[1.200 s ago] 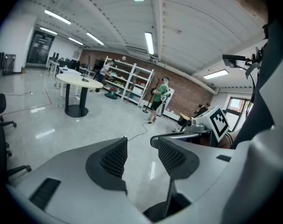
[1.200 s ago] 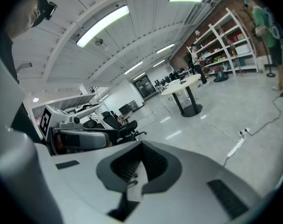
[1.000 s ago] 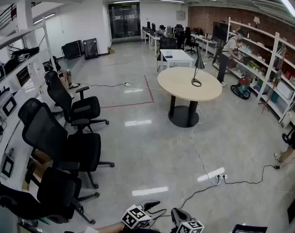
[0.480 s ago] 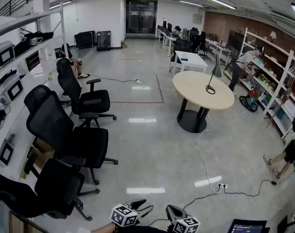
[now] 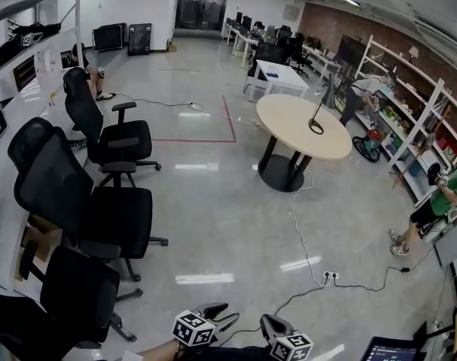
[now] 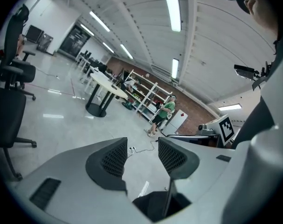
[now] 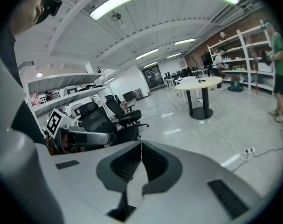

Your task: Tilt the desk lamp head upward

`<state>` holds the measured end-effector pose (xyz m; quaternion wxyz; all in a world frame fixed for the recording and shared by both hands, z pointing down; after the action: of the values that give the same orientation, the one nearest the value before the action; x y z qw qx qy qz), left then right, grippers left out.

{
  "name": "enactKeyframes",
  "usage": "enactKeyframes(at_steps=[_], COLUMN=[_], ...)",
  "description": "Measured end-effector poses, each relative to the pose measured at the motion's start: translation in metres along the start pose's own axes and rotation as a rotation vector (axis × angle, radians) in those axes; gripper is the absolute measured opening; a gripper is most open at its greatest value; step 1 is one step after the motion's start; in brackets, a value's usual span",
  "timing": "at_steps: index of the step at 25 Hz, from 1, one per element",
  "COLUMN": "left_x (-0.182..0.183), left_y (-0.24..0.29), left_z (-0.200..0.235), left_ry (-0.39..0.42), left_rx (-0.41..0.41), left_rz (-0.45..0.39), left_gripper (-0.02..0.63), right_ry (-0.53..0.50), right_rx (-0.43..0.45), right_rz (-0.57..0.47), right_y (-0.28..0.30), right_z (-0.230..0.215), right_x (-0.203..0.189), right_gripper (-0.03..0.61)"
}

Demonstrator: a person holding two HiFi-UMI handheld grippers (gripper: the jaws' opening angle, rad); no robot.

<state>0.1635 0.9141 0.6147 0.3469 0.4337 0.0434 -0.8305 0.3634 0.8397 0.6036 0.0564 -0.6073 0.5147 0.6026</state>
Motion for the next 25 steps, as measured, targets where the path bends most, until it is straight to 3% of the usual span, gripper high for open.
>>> enactKeyframes(at_steps=[7,13,21,25], left_x=[0.017,0.041,0.067,0.101], left_y=[-0.026,-0.018,-0.021,-0.006], left_z=[0.047,0.069,0.112,0.129], left_ry=[-0.017,-0.019,-0.067,-0.078], left_rx=[0.007,0.027,0.190,0.257], left_rz=[0.028,0.001,-0.051,-0.071], left_gripper=[0.215,0.215,0.215,0.215], right_ry=[0.025,0.041,-0.036,-0.052], right_rx=[-0.064,-0.032,0.146,0.231], right_rz=[0.021,0.052,0.044,0.012], right_y=[0.019,0.050,0.144,0.183], right_z=[0.017,0.015,0.009,-0.005], right_x=[0.003,0.012,0.068,0.109], right_gripper=[0.005,0.005,0.005,0.005])
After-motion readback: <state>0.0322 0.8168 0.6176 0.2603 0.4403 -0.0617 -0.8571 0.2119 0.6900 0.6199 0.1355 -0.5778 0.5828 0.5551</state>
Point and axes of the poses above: the fingertips, and each gripper's own axes: y forward along the fingers, z to its left, x out of its top, the point moved 8 cm from there along -y, backward along the fingers, and after that the axes turned 10 degrees about -x, right-handed, at the moved point
